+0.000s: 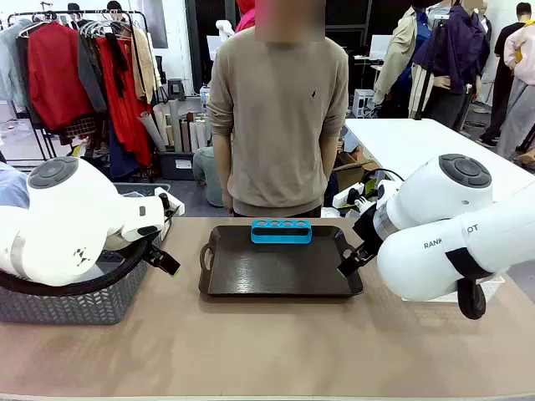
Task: Prepare the laboratory tools.
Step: Pick up one Large Measuring Cup and place it on the Handle tray.
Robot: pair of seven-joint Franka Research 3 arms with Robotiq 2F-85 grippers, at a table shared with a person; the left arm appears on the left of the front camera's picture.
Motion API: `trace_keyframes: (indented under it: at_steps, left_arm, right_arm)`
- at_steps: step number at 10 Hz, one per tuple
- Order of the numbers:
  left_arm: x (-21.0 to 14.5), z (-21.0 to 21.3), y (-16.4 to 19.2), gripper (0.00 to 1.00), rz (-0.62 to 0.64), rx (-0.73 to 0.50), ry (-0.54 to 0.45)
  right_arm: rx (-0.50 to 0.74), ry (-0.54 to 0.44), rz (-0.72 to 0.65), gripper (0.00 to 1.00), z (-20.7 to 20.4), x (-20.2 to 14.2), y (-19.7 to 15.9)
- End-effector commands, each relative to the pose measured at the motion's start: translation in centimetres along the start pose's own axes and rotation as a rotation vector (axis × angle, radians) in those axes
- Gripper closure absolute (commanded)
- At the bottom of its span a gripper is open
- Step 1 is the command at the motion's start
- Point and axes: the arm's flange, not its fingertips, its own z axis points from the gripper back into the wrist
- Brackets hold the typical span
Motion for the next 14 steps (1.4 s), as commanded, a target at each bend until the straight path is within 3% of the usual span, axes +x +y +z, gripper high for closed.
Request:
trace_keyframes:
  at_steps: [1, 14]
  left_arm:
    - [0.0, 0.01, 0.0, 0.0, 0.0, 0.0, 0.0]
    - [0.0, 0.01, 0.0, 0.0, 0.0, 0.0, 0.0]
  right_arm:
    - [0.0, 0.0, 0.0, 0.0, 0.0, 0.0, 0.0]
    - [0.0, 0.0, 0.0, 0.0, 0.0, 0.0, 0.0]
